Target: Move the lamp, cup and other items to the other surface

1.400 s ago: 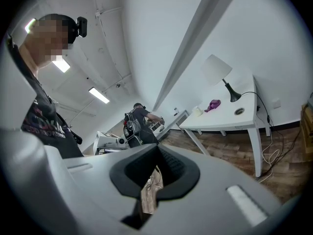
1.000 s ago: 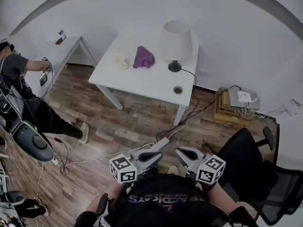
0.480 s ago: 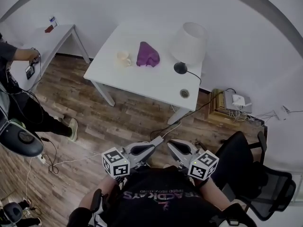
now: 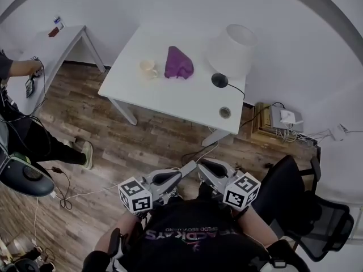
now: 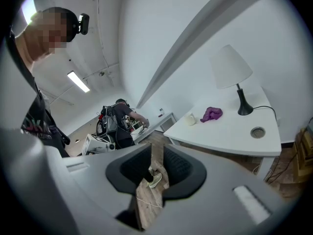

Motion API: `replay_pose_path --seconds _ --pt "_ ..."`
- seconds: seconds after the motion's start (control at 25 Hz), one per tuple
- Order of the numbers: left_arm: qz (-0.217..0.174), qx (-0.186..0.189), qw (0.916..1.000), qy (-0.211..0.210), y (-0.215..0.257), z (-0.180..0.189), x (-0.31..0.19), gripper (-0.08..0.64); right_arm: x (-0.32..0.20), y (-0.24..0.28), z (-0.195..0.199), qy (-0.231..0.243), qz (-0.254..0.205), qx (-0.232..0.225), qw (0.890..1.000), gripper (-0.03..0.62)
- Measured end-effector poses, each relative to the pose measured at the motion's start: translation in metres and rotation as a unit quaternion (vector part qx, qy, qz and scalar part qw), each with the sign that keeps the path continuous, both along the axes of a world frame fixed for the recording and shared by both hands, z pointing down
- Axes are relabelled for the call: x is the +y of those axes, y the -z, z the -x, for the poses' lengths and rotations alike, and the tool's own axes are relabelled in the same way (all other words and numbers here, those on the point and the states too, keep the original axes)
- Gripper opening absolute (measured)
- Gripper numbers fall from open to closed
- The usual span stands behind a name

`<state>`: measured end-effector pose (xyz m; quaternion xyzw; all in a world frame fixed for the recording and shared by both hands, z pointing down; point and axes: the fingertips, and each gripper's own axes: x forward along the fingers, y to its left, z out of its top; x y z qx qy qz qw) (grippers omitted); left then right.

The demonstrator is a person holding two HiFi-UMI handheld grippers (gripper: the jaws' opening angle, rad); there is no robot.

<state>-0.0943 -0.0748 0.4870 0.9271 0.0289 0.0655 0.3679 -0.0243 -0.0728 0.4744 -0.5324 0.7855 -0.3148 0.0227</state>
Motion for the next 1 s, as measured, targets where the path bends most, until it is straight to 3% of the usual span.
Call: replay_pose_path --seconds 0.16,0.56,0.72,0.88,1.0 --pt "-0.010 -0.002 0.9999 0.013 0.004 -0.017 -0.009 0.000 -0.015 -0.007 -0.043 -0.025 0.003 0.011 1.000 0.090" --pt "-0.013 -0.014 0.9944 0.104 0.010 -0.060 -0.043 0.000 -0.082 -0.023 -0.171 -0.066 0.008 0.044 0.997 0.102" --pt "-0.007 -0.037 0.9907 0.131 0.004 -0.068 -0.049 0.000 -0.103 -0.042 -0.209 -0.072 0.021 0.061 0.995 0.103" --pt "0.012 -0.046 0.9850 0.166 -0.006 -0.072 -0.058 0.000 -0.128 -0.068 -0.246 -0.082 0.037 0.108 0.990 0.109" --pt "0.021 -0.051 0.9840 0.169 -0.009 -0.088 -0.056 0.000 -0.150 -0.088 -0.275 -0.093 0.043 0.152 0.983 0.121"
